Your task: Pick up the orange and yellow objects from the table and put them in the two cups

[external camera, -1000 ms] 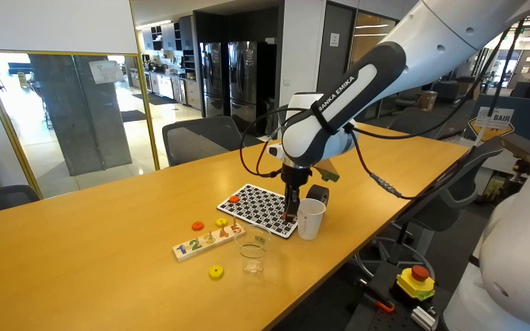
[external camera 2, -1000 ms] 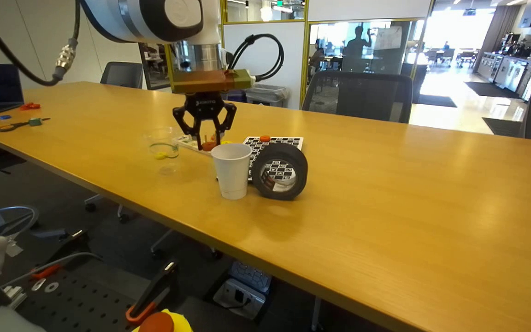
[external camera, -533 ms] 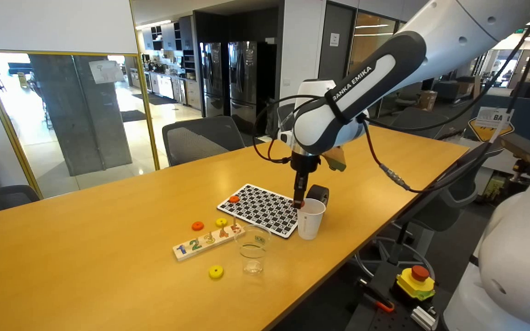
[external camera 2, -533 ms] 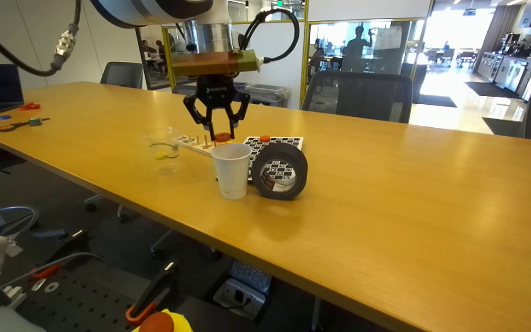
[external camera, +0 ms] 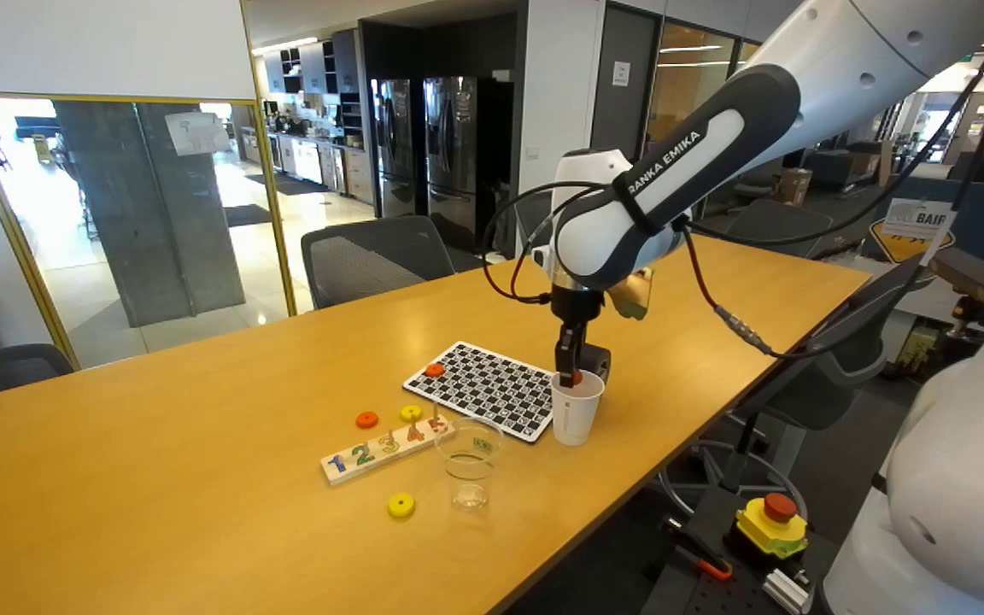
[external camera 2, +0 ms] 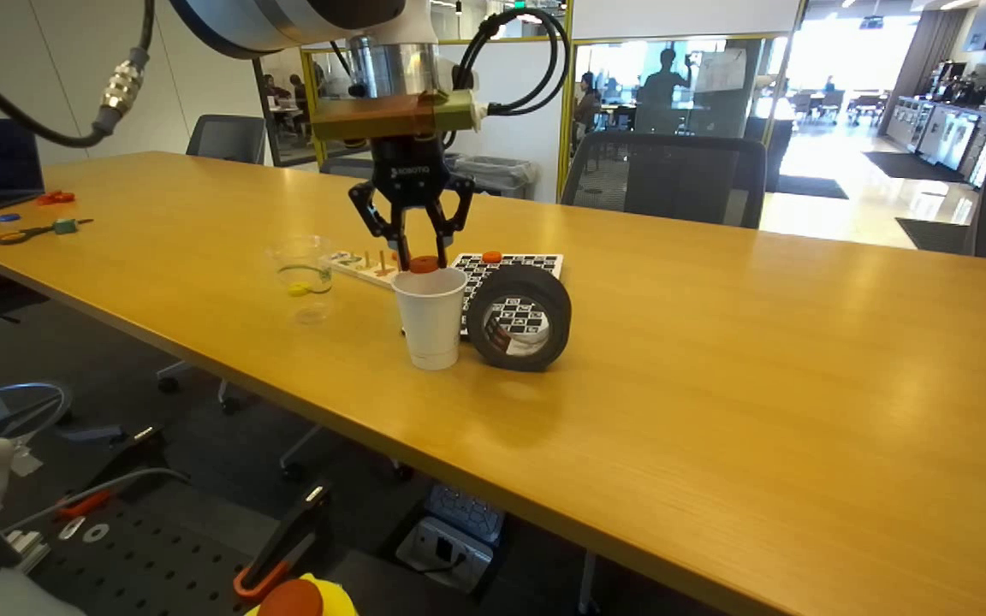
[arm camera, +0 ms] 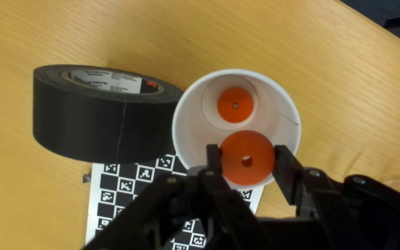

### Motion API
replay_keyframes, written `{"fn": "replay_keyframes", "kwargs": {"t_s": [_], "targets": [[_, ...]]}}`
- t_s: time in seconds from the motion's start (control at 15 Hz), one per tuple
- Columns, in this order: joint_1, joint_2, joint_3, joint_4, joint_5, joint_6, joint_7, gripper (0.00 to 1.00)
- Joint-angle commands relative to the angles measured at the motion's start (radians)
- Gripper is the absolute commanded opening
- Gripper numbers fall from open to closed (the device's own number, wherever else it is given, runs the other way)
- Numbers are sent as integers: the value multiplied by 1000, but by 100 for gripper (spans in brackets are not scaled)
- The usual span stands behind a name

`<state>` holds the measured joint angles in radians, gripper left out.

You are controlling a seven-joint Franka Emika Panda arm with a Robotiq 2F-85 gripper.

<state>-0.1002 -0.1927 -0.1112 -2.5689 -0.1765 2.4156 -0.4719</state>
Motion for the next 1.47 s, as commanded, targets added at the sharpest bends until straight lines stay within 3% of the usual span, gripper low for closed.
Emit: {"fn": "replay_keyframes", "kwargs": {"t_s": [0.0, 0.07, 0.33, 0.4, 0.93, 1.4], "targets": [[-8, -12, -3, 12, -43, -35, 73, 67], [-8, -10, -4, 12, -45, -36, 84, 68], [-9, -7, 2, 20, -49, -7, 151, 97], [-8, -6, 7, 27, -54, 2, 178, 100], [59, 86, 104, 165, -100, 87, 276, 100], [157, 273, 184, 350, -68, 88, 208, 100]]}}
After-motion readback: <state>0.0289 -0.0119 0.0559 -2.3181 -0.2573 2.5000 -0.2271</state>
